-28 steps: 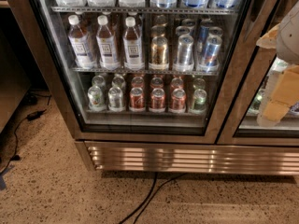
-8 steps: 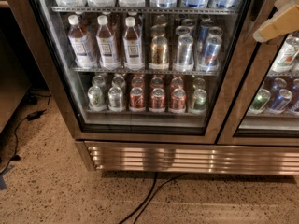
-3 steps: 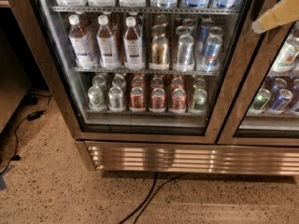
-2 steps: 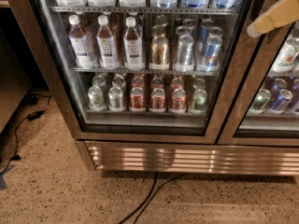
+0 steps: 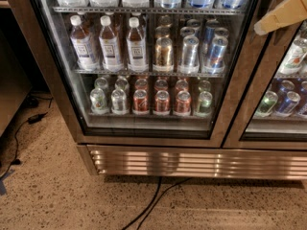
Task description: Open left fridge door
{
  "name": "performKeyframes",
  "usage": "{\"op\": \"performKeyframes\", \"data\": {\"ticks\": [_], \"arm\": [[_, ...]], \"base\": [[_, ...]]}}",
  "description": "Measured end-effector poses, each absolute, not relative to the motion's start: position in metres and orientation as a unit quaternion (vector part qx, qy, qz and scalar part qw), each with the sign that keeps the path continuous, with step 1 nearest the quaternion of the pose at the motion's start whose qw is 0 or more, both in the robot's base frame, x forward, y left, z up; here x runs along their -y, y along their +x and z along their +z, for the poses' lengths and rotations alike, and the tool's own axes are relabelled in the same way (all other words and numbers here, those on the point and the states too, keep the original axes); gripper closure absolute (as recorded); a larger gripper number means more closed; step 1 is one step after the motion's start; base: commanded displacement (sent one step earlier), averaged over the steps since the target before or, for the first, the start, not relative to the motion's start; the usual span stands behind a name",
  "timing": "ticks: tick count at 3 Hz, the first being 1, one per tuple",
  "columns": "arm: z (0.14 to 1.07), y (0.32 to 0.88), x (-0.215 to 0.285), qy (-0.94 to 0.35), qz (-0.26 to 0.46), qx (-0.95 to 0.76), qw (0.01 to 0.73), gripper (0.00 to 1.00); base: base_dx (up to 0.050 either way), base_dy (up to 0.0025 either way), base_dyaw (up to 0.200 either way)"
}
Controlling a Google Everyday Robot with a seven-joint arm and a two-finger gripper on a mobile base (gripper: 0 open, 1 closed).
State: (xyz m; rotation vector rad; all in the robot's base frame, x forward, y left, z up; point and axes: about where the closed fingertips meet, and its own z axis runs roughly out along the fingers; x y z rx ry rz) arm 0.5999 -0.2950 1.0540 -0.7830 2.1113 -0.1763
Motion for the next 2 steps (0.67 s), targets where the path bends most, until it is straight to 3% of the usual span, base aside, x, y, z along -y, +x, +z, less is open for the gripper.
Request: {"op": "performKeyframes", "data": {"ticks": [2], "arm": [[1.037,0.611,0.274,-0.402,0.006,-0.823,0.402,0.1]], "base": [[0.0,0.0,0.0]]}}
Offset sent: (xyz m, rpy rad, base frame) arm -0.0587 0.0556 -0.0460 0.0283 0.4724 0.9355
